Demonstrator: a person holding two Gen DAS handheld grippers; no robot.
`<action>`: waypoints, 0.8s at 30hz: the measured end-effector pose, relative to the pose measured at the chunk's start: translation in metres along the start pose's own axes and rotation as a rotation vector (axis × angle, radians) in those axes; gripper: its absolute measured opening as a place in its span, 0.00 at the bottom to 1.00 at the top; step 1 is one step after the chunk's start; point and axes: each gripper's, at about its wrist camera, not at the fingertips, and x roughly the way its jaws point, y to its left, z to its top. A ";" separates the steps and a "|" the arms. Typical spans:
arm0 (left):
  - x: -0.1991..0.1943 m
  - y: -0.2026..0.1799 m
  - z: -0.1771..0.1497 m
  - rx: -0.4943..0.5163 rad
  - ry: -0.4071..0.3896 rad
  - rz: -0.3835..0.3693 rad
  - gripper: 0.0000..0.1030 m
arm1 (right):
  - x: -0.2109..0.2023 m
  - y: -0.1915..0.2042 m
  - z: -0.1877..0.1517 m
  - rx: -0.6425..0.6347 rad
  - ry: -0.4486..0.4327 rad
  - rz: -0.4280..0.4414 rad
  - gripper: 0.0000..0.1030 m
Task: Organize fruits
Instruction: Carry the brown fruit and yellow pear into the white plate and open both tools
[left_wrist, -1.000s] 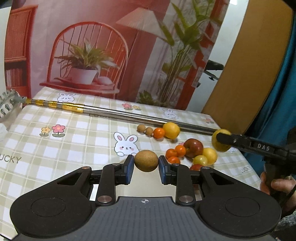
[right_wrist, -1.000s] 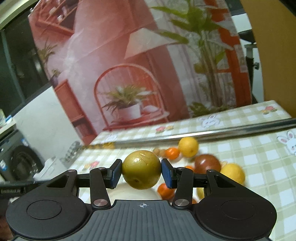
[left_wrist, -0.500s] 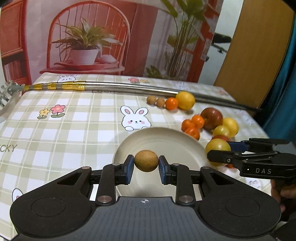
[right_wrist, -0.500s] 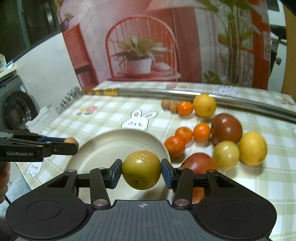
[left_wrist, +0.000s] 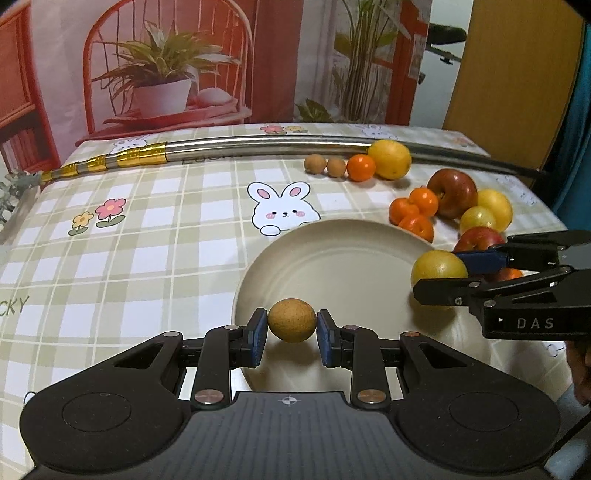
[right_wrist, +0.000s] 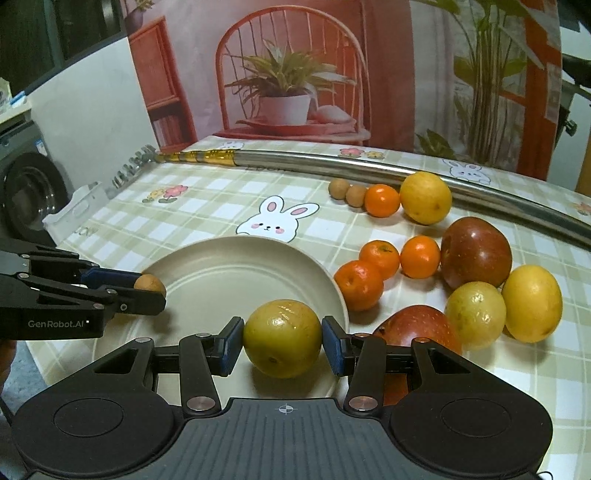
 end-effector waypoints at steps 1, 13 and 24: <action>0.001 0.000 0.000 0.002 0.002 0.003 0.30 | 0.001 0.000 0.000 -0.006 -0.002 -0.002 0.41; 0.008 -0.003 -0.006 0.007 0.011 0.047 0.30 | -0.006 0.003 -0.014 -0.017 -0.035 -0.012 0.42; -0.022 -0.005 -0.008 -0.096 -0.084 0.018 0.40 | -0.031 0.012 -0.016 -0.023 -0.162 0.016 0.44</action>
